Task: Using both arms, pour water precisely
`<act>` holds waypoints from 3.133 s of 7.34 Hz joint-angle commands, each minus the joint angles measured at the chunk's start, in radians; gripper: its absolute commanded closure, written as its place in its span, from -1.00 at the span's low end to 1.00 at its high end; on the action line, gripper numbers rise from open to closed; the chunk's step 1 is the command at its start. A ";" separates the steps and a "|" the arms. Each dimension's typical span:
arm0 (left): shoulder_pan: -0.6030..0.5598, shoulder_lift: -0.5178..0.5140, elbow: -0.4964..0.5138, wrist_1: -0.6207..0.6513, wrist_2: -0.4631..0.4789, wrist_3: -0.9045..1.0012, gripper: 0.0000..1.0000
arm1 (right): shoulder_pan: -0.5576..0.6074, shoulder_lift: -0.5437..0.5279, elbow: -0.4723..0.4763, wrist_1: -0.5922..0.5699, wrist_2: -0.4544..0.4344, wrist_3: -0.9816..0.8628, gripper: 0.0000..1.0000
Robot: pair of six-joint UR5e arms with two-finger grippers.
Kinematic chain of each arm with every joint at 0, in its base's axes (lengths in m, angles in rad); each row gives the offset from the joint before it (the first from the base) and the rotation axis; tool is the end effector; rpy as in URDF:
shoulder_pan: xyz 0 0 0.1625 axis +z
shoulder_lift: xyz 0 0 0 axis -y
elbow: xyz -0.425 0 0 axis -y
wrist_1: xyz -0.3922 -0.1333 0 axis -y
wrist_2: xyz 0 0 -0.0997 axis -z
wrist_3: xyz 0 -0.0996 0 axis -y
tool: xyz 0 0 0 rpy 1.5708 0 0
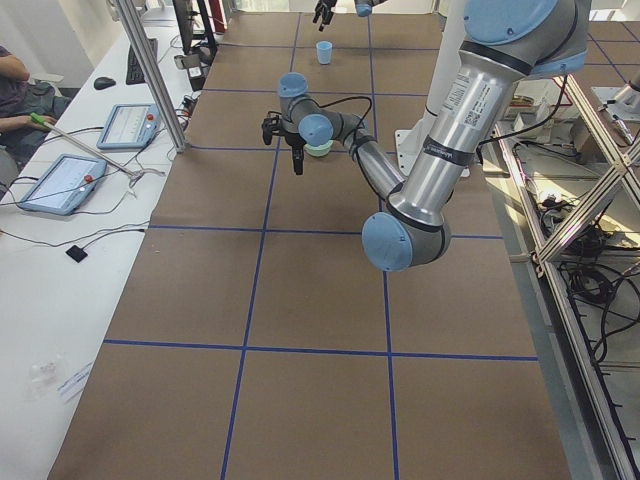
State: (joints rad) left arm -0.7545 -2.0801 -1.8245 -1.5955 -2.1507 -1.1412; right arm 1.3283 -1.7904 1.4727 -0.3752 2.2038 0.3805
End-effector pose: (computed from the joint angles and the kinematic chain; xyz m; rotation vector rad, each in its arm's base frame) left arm 0.3979 -0.4821 0.2506 -0.0288 0.9394 -0.0723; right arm -0.0252 -0.4115 0.6744 0.6240 -0.8205 -0.1521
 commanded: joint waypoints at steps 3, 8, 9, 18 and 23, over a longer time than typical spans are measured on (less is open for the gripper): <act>0.155 -0.188 0.157 0.016 0.089 -0.098 -1.00 | 0.150 0.243 0.199 -0.876 0.046 -0.390 -0.98; 0.208 -0.299 0.355 -0.045 0.112 -0.100 -0.84 | 0.155 0.263 0.241 -1.045 0.070 -0.411 -0.98; 0.210 -0.301 0.379 -0.055 0.112 -0.101 -0.66 | 0.155 0.263 0.241 -1.045 0.068 -0.408 -0.98; 0.215 -0.316 0.381 -0.077 0.106 -0.126 1.00 | 0.154 0.262 0.241 -1.045 0.070 -0.408 -0.98; -0.087 -0.012 0.093 -0.072 -0.185 0.114 1.00 | 0.154 0.269 0.241 -1.045 0.070 -0.407 -0.98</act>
State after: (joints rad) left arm -0.7726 -2.2352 -1.6385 -1.6659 -2.2827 -1.1665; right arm 1.4819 -1.5232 1.7134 -1.4205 2.2734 -0.0262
